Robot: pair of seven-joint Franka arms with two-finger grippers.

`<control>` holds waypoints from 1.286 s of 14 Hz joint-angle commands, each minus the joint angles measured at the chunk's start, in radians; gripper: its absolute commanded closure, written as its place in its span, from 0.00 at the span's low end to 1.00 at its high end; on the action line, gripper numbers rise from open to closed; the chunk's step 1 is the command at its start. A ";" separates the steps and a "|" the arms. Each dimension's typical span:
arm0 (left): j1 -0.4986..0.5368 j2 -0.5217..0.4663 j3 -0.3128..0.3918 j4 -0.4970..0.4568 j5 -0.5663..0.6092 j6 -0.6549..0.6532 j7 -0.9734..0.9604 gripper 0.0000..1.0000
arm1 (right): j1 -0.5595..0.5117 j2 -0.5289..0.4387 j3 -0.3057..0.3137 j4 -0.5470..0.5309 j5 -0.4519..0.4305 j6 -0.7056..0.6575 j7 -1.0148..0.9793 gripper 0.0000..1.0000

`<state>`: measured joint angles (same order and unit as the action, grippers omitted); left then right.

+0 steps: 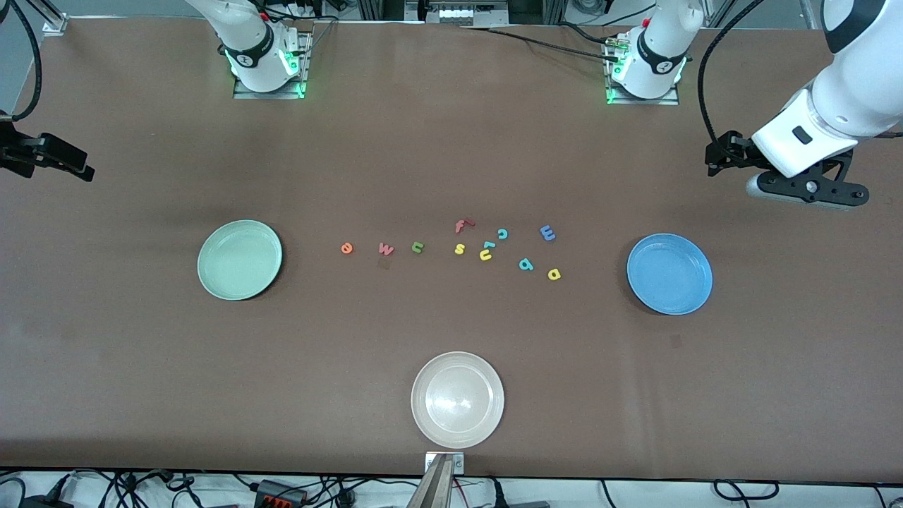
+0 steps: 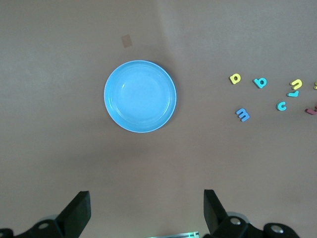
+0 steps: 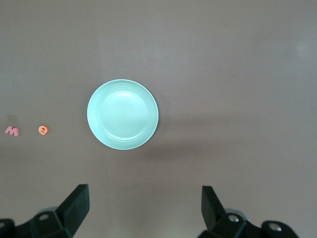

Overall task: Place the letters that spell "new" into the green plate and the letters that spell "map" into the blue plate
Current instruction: 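Move both grippers from rest toward the foam letters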

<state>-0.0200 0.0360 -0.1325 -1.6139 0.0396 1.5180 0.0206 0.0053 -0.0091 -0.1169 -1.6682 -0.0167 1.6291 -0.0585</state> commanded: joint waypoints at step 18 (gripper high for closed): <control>-0.044 0.319 -0.088 -0.001 -0.014 0.310 -0.068 0.00 | 0.511 0.443 0.003 -0.102 0.084 0.400 0.106 0.00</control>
<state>-0.0348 0.2991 -0.2093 -1.6371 0.0380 1.7786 -0.0128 0.4756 0.4144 -0.1015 -1.7242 0.0567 1.9407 0.0000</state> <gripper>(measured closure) 0.000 0.000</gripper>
